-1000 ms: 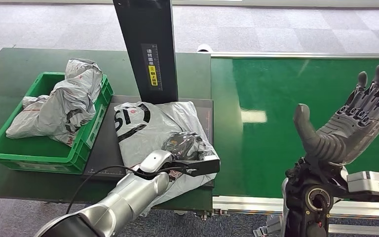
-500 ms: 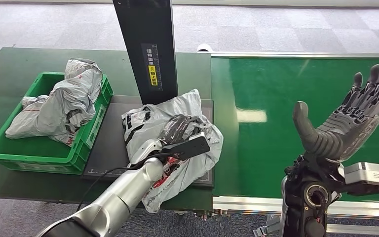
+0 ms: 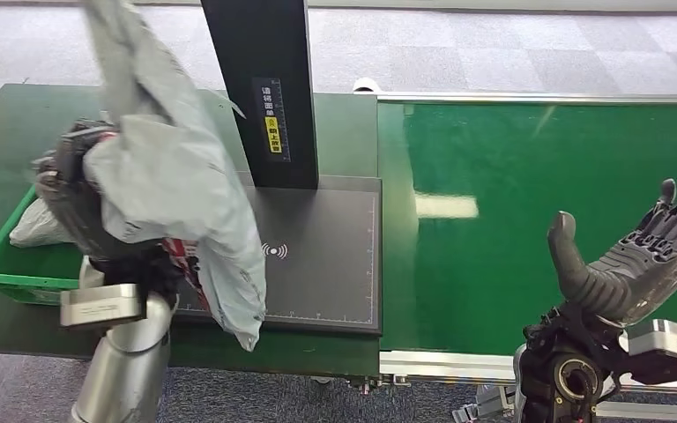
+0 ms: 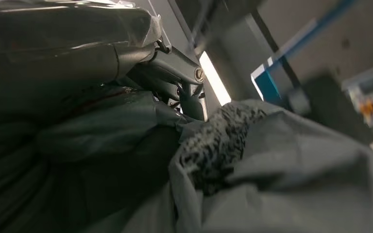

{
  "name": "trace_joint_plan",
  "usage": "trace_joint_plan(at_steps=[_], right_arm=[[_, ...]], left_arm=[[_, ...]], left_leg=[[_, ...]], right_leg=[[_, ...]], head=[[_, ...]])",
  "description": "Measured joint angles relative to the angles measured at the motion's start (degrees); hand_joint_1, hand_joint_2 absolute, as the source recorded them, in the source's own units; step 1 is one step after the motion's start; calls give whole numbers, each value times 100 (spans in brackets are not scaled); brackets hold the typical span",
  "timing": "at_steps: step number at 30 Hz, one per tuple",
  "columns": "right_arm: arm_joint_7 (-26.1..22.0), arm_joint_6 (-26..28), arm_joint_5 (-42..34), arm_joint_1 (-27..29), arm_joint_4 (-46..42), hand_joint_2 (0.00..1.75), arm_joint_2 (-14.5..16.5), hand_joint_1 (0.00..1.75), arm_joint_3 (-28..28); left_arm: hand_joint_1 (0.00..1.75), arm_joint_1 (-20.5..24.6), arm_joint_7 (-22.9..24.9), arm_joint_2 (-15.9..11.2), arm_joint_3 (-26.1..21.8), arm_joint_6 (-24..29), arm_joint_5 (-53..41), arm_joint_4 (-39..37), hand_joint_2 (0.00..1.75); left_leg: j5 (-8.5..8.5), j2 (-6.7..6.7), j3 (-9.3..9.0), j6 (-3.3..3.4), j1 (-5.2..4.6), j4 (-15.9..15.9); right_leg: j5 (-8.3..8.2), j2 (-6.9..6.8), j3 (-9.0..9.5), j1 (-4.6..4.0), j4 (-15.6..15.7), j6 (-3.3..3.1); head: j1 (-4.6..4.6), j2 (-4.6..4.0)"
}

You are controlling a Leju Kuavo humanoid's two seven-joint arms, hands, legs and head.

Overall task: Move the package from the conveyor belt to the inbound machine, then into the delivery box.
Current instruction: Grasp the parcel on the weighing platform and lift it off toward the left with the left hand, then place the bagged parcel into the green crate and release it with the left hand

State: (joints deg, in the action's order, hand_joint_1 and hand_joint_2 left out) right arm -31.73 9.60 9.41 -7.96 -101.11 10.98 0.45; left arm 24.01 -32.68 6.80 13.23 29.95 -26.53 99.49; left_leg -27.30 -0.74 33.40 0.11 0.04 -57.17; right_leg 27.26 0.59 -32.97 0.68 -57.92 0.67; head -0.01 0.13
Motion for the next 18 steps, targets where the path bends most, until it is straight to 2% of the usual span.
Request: trace_joint_plan(at_steps=[2, 5, 10, 13, 18], right_arm=[[-51, 20, -98, 185, -51, 175, -32, 0, -68], [-82, 61, -213, 381, -91, 175, -92, 0, -119], [-98, 123, -375, 586, -123, 175, -184, 0, -147], [-102, 132, -384, 630, -144, 175, -211, 0, -157], [-102, 137, -384, 634, -146, 175, -226, 0, -159]], left_arm=[[175, 187, 22, -237, -511, -51, 492, 193, 175], [175, 649, 53, -553, -1304, -192, 786, -118, 175], [175, 1634, 119, -1180, -2418, -318, 777, -1853, 175], [175, 1960, 20, -1394, -2754, -321, 741, -2619, 175], [175, 2131, 7, -1494, -2954, -284, 685, -3113, 175]], left_leg=[[2, 3, -3, -1, 1, 1], [14, 6, -8, -4, 2, 1], [27, 30, -12, -9, 2, 1], [28, 38, -11, -10, 3, 1], [26, 38, -3, -10, 1, 0]], right_leg=[[-1, 0, 0, -1, 0, -3], [-10, 0, 2, -2, -1, -12], [-34, 21, -2, -3, -5, -24], [-36, 26, -4, -3, -6, -26], [-35, 25, -9, -2, -5, -26]], head=[[-1, 0], [1, 0], [0, 0], [2, 0], [2, 0]])
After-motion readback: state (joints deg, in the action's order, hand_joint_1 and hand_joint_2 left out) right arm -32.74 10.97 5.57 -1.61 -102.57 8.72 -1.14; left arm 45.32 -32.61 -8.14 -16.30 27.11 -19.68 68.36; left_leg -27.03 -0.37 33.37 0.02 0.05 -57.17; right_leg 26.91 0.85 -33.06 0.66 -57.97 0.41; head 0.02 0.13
